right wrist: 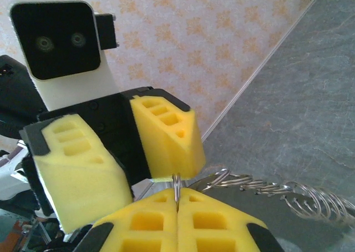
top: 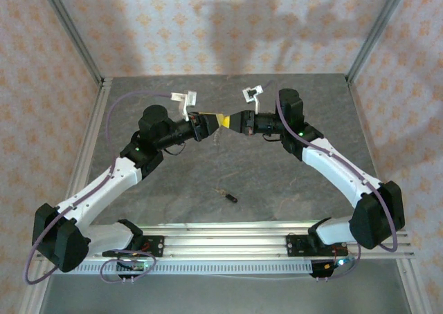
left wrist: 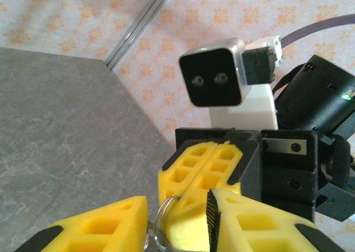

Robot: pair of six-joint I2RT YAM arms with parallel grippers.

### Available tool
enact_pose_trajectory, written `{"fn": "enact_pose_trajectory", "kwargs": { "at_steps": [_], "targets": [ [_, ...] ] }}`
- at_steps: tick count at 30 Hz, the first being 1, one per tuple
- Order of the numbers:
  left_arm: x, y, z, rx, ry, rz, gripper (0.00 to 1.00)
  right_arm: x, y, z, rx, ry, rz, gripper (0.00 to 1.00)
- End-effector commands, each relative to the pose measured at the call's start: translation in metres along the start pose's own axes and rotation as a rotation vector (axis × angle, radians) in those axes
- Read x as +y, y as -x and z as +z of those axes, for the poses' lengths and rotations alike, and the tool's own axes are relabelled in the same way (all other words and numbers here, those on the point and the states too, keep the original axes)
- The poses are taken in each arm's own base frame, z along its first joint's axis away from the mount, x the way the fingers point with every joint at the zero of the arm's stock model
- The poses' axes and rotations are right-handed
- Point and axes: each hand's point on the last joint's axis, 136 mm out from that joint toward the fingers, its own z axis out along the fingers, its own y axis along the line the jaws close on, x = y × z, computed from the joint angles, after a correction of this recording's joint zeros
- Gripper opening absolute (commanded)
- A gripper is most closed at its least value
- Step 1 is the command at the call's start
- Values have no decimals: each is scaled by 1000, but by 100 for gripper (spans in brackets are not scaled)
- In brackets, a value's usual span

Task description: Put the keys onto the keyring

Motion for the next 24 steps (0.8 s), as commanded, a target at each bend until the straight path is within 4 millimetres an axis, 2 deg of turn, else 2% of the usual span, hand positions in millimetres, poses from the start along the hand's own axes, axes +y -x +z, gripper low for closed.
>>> {"fn": "enact_pose_trajectory", "kwargs": {
  "at_steps": [1,3,6,11,16,19,24],
  "targets": [
    [-3,-6,-1,15,-6,26,42,19,12,-7,-40,41,-76,0],
    [0,-6,-2,13,9,28,50,18,12,-8,-40,38,-76,0],
    [0,-7,-2,9,9,29,51,16,12,-8,-43,34,-73,0],
    [-10,-2,-1,-5,-46,31,34,16,14,-7,-49,48,-66,0],
    [-24,0,1,-4,-99,51,21,17,14,-6,-44,65,-61,0],
    [-31,-1,5,7,-122,63,16,16,13,-5,-39,68,-59,0],
    [-39,-5,12,33,-141,80,2,13,11,-4,-34,65,-52,0]
  ]
}}
